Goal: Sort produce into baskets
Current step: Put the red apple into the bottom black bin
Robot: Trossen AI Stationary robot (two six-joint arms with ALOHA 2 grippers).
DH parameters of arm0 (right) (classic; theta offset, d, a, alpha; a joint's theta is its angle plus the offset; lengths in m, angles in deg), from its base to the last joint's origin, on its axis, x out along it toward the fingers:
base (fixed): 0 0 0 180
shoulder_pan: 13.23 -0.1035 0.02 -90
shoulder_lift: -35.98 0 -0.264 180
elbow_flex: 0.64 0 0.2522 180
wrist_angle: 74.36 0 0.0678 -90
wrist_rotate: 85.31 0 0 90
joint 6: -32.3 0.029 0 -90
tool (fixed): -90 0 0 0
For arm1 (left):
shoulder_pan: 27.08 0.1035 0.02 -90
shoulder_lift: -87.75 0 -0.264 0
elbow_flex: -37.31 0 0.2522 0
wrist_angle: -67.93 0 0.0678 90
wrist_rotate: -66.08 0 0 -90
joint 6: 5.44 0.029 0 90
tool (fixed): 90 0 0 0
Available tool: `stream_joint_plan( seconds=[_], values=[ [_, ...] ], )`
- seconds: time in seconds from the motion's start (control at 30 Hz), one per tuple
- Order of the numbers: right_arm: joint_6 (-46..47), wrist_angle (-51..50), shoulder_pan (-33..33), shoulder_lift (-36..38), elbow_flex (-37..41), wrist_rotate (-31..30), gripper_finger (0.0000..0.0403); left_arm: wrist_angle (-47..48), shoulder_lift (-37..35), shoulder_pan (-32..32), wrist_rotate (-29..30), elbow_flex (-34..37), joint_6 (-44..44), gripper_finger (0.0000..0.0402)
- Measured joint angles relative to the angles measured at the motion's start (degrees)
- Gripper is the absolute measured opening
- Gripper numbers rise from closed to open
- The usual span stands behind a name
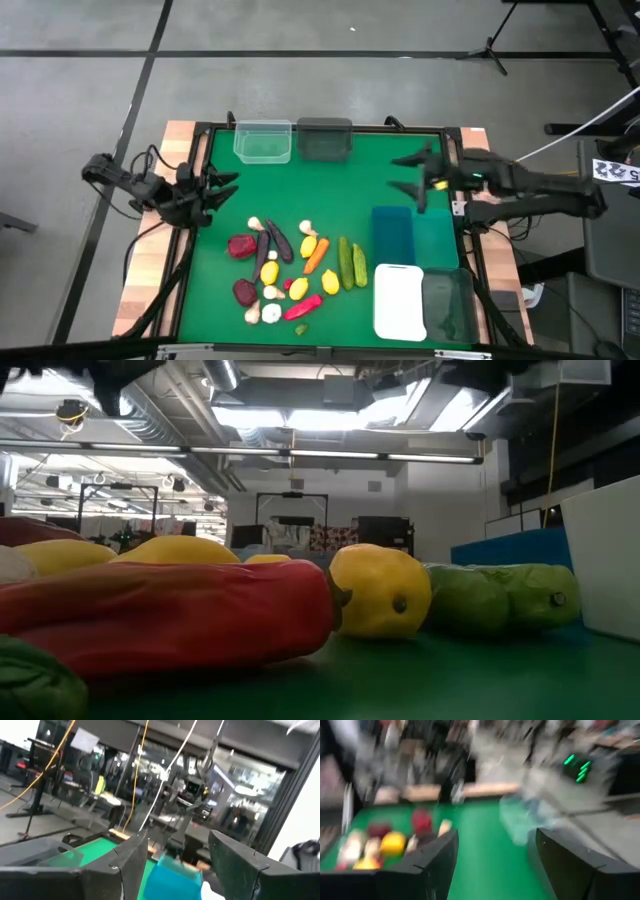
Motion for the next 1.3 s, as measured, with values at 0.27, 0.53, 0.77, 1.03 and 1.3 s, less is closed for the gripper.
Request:
stream_joint_plan(
  seconds=[0.27,0.53,0.77,1.03,1.3],
  values=[
    [-8.2,-17.5,0.0,-24.4,-21.7,12.1,0.0266,33.3,17.7,-0.1,-2.4,-23.4,-12.1,0.0205],
    [-9.5,-24.2,0.0,-34.5,-28.3,12.9,0.0266,64.2,36.0,-0.1,-17.8,-34.7,-29.7,0.0205],
    [-9.4,-24.2,0.0,-37.5,-28.3,11.0,0.0266,72.1,46.4,-0.1,-25.7,-34.7,-33.8,0.0205],
    [-11.1,-20.7,0.0,-38.8,-28.4,10.6,0.0266,75.9,49.8,0.0,-30.6,-34.7,-35.9,0.0205],
    [-11.4,-20.3,0.0,-38.9,-28.4,10.8,0.0266,83.2,48.4,-3.7,-32.2,-34.7,-41.8,0.0205]
  ],
)
